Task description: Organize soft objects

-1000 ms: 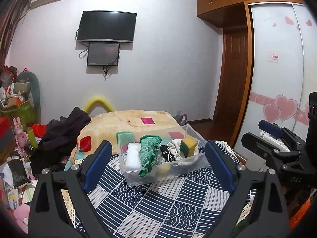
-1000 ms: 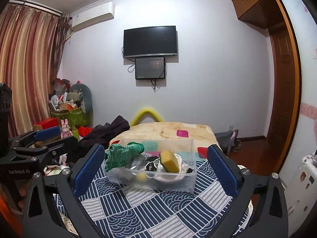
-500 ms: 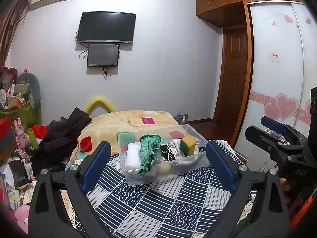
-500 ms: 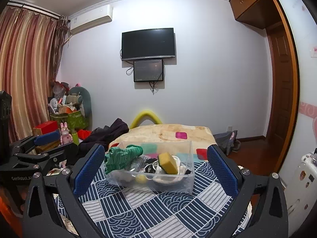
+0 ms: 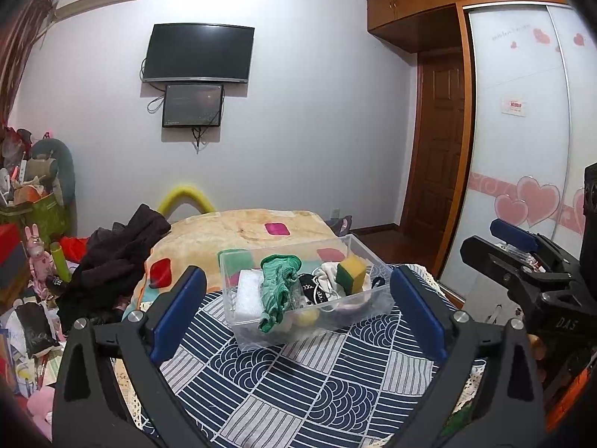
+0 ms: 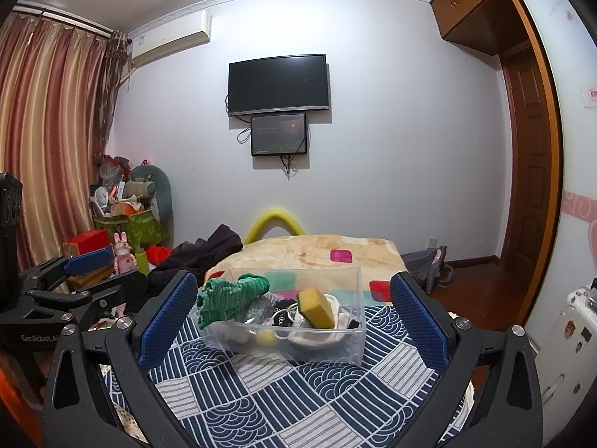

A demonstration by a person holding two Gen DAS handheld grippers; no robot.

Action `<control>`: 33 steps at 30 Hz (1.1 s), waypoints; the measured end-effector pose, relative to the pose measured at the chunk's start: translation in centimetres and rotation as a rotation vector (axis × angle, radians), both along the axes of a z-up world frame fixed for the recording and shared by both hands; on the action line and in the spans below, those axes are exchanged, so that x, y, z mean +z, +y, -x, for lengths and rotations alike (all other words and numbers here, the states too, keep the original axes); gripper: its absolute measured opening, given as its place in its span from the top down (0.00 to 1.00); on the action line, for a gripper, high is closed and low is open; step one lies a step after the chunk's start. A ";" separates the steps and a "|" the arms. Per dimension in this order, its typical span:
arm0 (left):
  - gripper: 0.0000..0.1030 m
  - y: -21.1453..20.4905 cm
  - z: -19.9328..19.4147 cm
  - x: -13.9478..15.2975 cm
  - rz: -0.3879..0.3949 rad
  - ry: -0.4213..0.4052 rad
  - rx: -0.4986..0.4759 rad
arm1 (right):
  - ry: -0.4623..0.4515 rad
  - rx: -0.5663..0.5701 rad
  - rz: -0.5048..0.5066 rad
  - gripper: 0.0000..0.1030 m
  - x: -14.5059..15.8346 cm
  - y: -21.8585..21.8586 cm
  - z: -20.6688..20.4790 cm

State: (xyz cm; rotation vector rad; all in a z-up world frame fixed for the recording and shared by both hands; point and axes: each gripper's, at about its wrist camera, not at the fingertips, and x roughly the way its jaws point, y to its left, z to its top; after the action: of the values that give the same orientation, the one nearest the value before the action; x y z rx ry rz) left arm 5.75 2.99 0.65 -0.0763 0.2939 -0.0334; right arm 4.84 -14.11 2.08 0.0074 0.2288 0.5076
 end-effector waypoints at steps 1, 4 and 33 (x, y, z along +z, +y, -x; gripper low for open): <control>0.03 0.0 0.0 0.0 0.002 0.001 -0.003 | 0.002 0.000 -0.001 0.00 0.0 0.0 0.0; 0.03 0.0 0.0 0.0 0.006 0.000 -0.005 | 0.003 0.001 0.000 0.00 0.1 0.0 0.1; 0.03 -0.9 0.5 0.1 -0.014 -0.029 0.021 | 0.021 0.019 -0.001 0.00 -0.3 0.3 0.2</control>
State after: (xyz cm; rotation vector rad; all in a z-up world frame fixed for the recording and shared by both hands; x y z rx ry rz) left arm 5.21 2.08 0.76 -0.0649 0.2643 -0.0119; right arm 4.68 -13.83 1.76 0.0115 0.2493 0.5270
